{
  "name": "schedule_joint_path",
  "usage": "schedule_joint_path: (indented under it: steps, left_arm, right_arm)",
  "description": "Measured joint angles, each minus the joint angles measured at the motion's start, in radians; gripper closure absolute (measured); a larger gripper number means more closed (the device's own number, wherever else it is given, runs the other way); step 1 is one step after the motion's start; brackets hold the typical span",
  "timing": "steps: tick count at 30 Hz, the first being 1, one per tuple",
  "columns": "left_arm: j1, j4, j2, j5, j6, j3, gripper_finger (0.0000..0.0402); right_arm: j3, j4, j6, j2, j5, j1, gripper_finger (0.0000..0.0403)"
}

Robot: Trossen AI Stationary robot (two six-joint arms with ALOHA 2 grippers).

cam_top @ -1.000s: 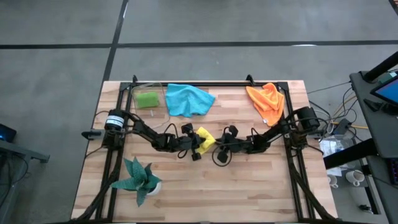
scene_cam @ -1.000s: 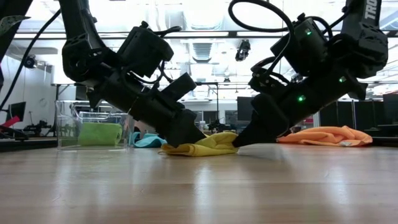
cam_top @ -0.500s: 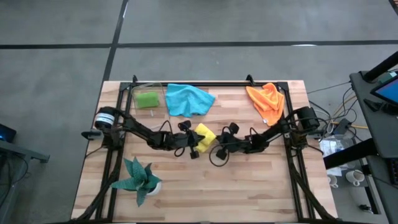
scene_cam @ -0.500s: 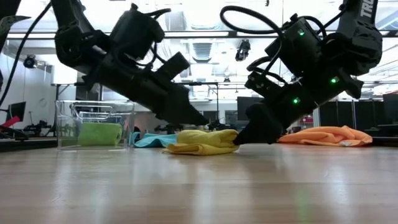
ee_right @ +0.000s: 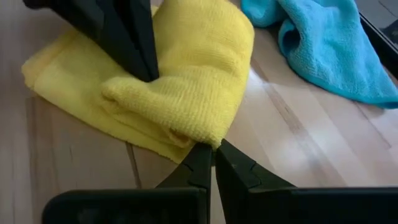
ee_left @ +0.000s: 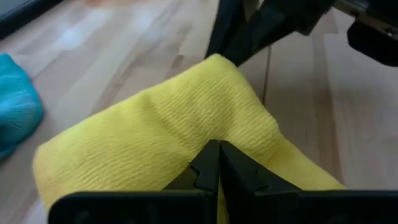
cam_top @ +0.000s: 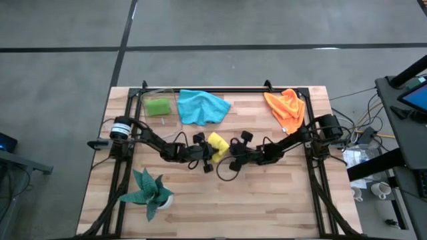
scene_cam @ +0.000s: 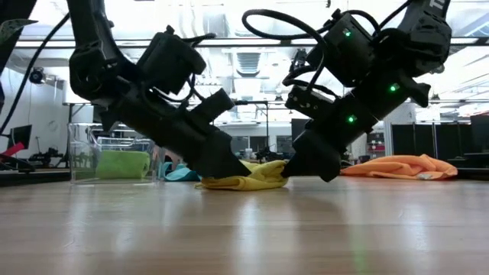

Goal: Roll microfiber towels into tight, uniform cylinder then place into a basket
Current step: Roll the yellow microfiber towel

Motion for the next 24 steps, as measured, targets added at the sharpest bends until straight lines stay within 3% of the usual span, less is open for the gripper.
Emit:
schedule_joint_path:
  steps: [19, 24]
  left_arm:
    - [0.008, 0.004, 0.097, 0.019, -0.051, 0.055, 0.0402]
    - [0.007, 0.003, 0.094, -0.006, 0.017, 0.058, 0.0402]
  right_arm:
    - [0.078, -0.004, -0.218, -0.001, 0.025, 0.057, 0.0394]
    - [0.078, -0.004, -0.263, -0.001, 0.024, 0.085, 0.0394]
